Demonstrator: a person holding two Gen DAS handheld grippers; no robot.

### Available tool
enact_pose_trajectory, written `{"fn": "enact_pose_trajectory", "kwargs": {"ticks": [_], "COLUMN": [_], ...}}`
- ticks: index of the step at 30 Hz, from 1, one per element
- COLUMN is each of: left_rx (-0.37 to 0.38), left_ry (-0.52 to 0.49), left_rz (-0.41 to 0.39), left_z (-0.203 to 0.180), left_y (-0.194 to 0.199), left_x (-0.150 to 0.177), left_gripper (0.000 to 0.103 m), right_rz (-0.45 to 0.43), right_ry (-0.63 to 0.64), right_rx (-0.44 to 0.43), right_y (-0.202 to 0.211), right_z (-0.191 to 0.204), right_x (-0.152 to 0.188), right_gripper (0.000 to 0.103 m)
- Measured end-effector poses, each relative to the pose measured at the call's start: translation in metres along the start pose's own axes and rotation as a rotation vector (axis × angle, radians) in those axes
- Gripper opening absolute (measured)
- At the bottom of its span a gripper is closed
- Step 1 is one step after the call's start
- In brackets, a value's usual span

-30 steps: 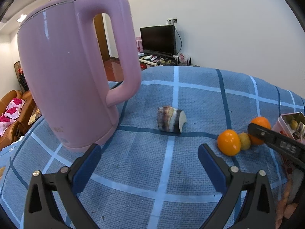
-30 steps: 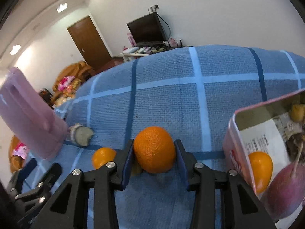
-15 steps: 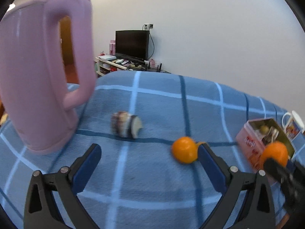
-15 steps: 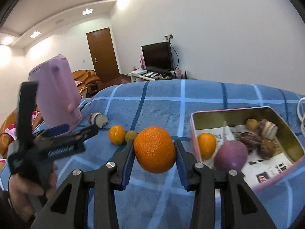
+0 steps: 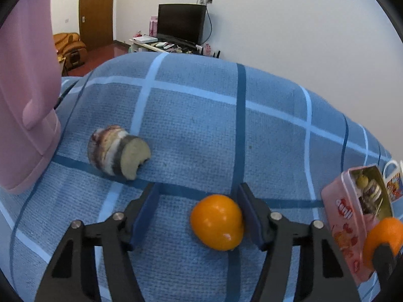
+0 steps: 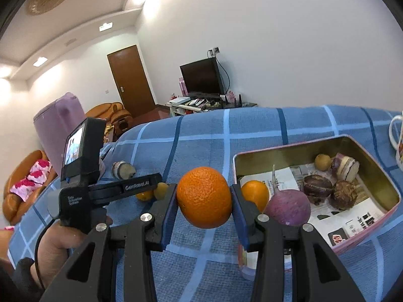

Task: Organize fruits
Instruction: 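Grasp an orange with the right tool while the left tool grasps another orange, then carry both oranges over the pink tin and open both tools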

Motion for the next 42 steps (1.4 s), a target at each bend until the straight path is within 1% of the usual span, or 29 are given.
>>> {"fn": "enact_pose_trajectory", "kwargs": {"ticks": [1, 2, 3, 5, 7, 13, 17, 19, 23, 26, 28, 32, 34, 40, 42], "left_rx": [0.001, 0.006, 0.018, 0.039, 0.062, 0.09, 0.088, 0.103, 0.09, 0.091, 0.082, 0.025, 0.015, 0.006, 0.009], "left_ry": [-0.011, -0.019, -0.028, -0.035, -0.032, -0.034, -0.04, -0.028, -0.02, -0.037, -0.06, -0.137, -0.154, -0.183, -0.186], "left_rz": [0.001, 0.003, 0.004, 0.009, 0.013, 0.018, 0.005, -0.031, -0.151, -0.236, -0.276, -0.375, -0.396, -0.412, -0.41], "left_z": [-0.001, -0.001, 0.001, 0.007, 0.016, 0.023, 0.025, 0.022, 0.025, 0.021, 0.016, 0.0, -0.003, -0.009, -0.011], "left_y": [0.001, 0.003, 0.006, 0.012, 0.018, 0.03, 0.041, 0.047, 0.063, 0.08, 0.087, 0.1, 0.102, 0.111, 0.112], "left_x": [0.001, 0.003, 0.007, 0.013, 0.019, 0.028, 0.037, 0.037, 0.037, 0.043, 0.047, 0.049, 0.048, 0.057, 0.06], "left_gripper": [0.063, 0.056, 0.046, 0.038, 0.038, 0.038, 0.038, 0.038, 0.038, 0.038, 0.038, 0.038, 0.038, 0.038, 0.038], "right_rz": [0.004, 0.004, 0.0, -0.01, -0.017, -0.023, -0.031, -0.037, -0.055, -0.082, -0.099, -0.11, -0.112, -0.096, -0.103], "right_ry": [-0.001, -0.002, -0.004, -0.001, 0.01, 0.031, 0.031, 0.028, 0.044, 0.082, 0.115, 0.156, 0.16, 0.192, 0.193], "right_rx": [0.002, 0.004, 0.004, 0.008, 0.015, 0.021, 0.027, 0.025, 0.02, 0.047, 0.07, 0.105, 0.11, 0.127, 0.134], "right_y": [-0.001, -0.001, 0.0, 0.002, 0.004, 0.005, 0.007, 0.008, 0.011, 0.015, 0.017, 0.018, 0.018, 0.015, 0.017], "right_z": [-0.001, 0.0, -0.001, -0.001, 0.001, 0.006, 0.006, 0.005, 0.009, 0.016, 0.021, 0.028, 0.028, 0.033, 0.034], "right_x": [0.0, 0.0, -0.001, -0.002, -0.002, -0.001, -0.002, -0.002, -0.002, -0.002, -0.002, 0.0, 0.001, 0.004, 0.004], "right_gripper": [0.043, 0.043, 0.043, 0.043, 0.043, 0.043, 0.043, 0.043, 0.043, 0.043, 0.043, 0.043, 0.043, 0.043, 0.043]}}
Point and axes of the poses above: each gripper's, at about its wrist camera, not at the fingertips, and y roughly against the way its jaws point, z to its left, x to its underside, the point moved 1 cm from there along -y, roughly the way its jaws point, and after that the axes turned 8 degrees about y, right-handed, at the moved point
